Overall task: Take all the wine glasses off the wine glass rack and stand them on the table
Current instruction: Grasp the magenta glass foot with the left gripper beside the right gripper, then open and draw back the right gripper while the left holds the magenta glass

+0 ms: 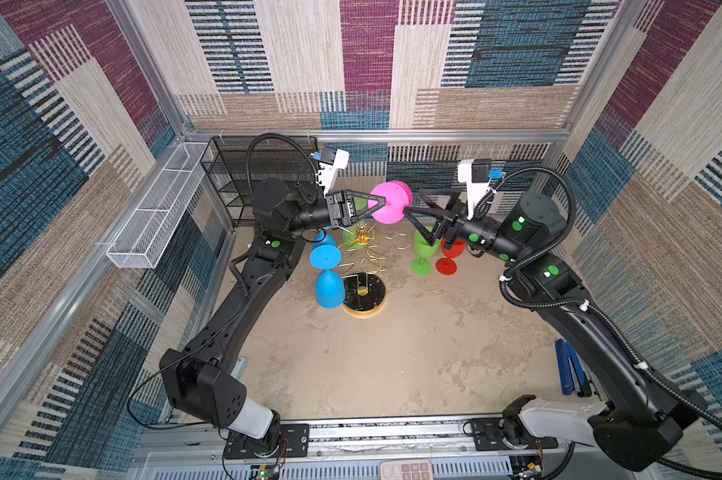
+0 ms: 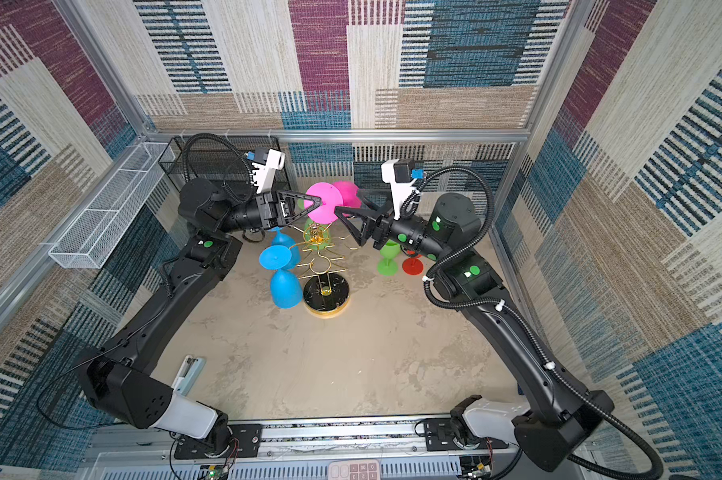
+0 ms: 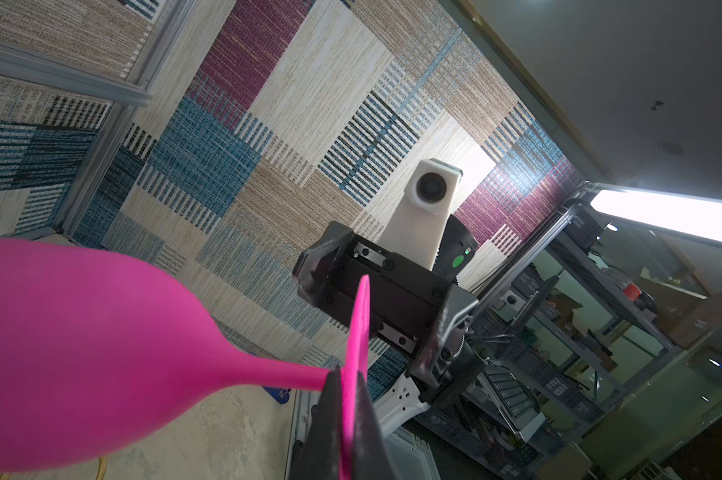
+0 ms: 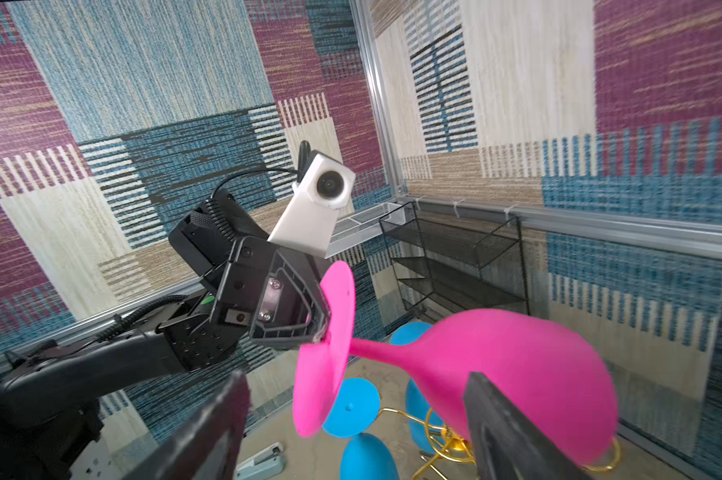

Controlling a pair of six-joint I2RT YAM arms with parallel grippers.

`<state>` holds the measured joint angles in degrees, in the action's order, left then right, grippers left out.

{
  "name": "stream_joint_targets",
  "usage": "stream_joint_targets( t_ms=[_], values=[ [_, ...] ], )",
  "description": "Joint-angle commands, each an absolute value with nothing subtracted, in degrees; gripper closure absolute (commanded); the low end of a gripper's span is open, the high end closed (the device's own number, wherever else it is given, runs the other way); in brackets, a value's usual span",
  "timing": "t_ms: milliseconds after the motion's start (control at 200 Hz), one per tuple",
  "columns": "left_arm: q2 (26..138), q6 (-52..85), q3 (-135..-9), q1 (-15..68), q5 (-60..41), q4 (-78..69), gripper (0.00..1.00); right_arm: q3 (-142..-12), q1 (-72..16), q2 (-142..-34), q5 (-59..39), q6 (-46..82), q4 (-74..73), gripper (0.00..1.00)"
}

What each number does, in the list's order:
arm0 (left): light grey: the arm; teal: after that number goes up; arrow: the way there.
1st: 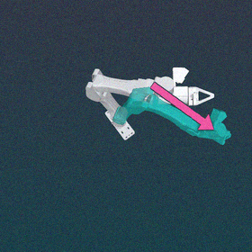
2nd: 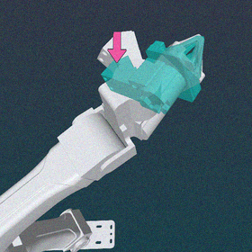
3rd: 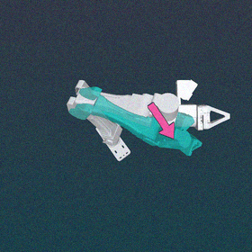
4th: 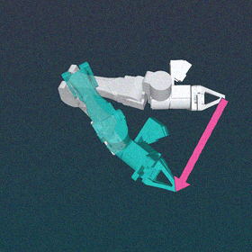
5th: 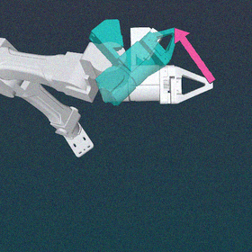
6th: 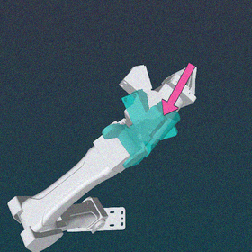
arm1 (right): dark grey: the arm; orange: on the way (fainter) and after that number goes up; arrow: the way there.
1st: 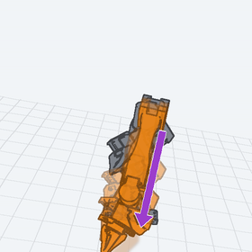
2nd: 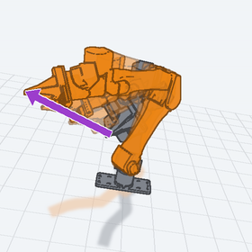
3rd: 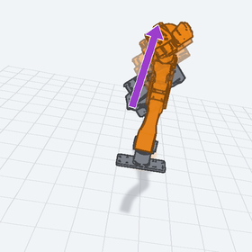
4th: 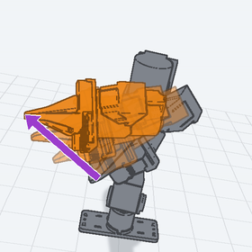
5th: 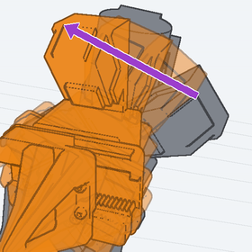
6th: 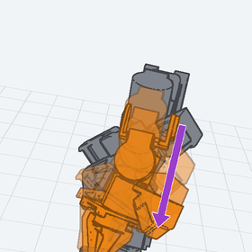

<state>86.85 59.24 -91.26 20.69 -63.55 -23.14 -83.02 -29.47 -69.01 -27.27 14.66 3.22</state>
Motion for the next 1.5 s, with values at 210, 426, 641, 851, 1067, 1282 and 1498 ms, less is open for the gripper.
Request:
stream_joint_targets(
  t_ms=[210, 426, 641, 851, 1067, 1282, 1498],
  values=[
    [86.31, 57.47, -94.37, 20.57, -61.60, -14.69, 1.00, -68.09, -29.40, -61.90, -16.62, -8.25, -6.86, 0.01],
    [85.70, 57.77, -94.90, 20.57, -61.96, -12.81, 1.00, -67.57, -29.45, -67.62, -22.10, -13.24, -12.48, 0.01],
    [84.64, 55.44, -95.50, 20.57, -61.93, -8.54, 1.00, -69.28, -29.48, -74.03, -24.14, -15.39, -16.97, 0.01],
    [84.21, 54.85, -95.73, 20.48, -62.14, -6.78, 1.00, -71.95, -29.49, -78.94, -24.51, -14.90, -21.61, 0.01],
    [83.60, 55.20, -95.79, 20.39, -62.36, -6.39, 1.00, -74.03, -29.54, -82.97, -26.80, -13.55, -24.44, 0.01],
    [83.32, 55.54, -95.78, 20.37, -62.48, -6.58, 1.00, -77.42, -30.57, -86.74, -27.32, -12.57, -24.25, 0.01],
    [83.51, 56.78, -95.36, 20.30, -62.81, -8.13, 1.00, -78.84, -32.11, -88.51, -26.75, -12.31, -23.73, 0.00]
  ],
)
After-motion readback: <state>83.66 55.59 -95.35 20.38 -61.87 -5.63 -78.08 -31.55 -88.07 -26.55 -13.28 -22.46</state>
